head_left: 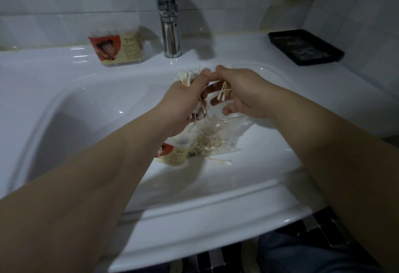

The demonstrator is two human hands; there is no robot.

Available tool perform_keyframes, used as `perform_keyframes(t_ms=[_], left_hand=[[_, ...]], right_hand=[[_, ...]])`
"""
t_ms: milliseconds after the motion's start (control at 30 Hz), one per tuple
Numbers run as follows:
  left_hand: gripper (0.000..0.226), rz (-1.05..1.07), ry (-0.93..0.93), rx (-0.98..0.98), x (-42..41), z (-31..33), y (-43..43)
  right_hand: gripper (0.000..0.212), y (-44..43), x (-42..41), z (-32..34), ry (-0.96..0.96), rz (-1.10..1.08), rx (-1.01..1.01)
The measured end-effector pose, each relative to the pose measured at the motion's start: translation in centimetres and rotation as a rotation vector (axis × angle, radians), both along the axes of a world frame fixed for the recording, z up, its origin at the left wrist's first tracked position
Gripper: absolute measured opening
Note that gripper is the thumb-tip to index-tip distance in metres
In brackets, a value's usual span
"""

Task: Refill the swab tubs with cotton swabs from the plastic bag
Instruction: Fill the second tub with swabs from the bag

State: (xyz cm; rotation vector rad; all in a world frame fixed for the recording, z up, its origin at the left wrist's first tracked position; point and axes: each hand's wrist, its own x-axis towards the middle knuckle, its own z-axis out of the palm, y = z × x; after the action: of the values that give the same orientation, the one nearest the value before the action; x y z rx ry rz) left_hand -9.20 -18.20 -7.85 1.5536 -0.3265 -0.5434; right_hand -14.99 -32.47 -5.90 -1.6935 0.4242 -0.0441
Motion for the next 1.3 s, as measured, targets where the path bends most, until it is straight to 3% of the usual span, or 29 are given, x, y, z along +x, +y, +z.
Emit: perform_keyframes(t_ms=[133,233,333,567,833,867,1000,1067,1200,1233,1300], left_hand=[[0.025,-0.103,-0.039,-0.006,-0.2,-0.2,0.1],[0.030,-0.150,-0.057,-0.010,-0.3,-0.4,0.2],[0.013,-0.143,-0.055,0.014,-0.4,-0.1,0.2],[0.010,-0.131,0.071,-0.056,-0.5,0.0,0.3],[0.015,-0.187,0.201,-0.170,-0.2,0.2,0.5],[0.015,-0.186,0.215,-0.175,-0.1,0.3,0.6],[0.027,-0.204,0.316,-0.168,0.2,0.6,0.8],[0.026,-0.207,0.369,-0.155,0.2,0.6,1.0],[0.022,-0.226,0.425,-0.131,0.0,0.7,0.9],[0.022,-0.226,0.437,-0.124,0.0,0.8,1.0],[0.021,-0.227,0.451,-0.111,0.0,1.0,1.1]], right_hand=[[0.037,0.7,-0.2,0.0,-0.002,0.049,0.072],[0.039,0.9,-0.3,-0.2,0.014,0.077,0.076],[0.039,1.0,-0.3,0.0,0.023,0.088,0.055],[0.031,0.2,-0.2,0.7,-0.228,-0.066,-0.272],[0.034,0.9,-0.8,0.9,-0.147,0.187,-0.244],[0.040,0.9,-1.0,0.9,-0.144,0.241,-0.286],[0.111,1.2,-1.2,0.3,-0.068,0.356,-0.613],[0.115,1.5,-0.9,0.2,-0.088,0.346,-0.759],[0.079,1.1,-0.7,0.4,-0.210,0.288,-0.821],[0.080,1.1,-0.8,0.5,-0.211,0.288,-0.811],[0.106,1.2,-1.0,0.6,-0.162,0.325,-0.786]])
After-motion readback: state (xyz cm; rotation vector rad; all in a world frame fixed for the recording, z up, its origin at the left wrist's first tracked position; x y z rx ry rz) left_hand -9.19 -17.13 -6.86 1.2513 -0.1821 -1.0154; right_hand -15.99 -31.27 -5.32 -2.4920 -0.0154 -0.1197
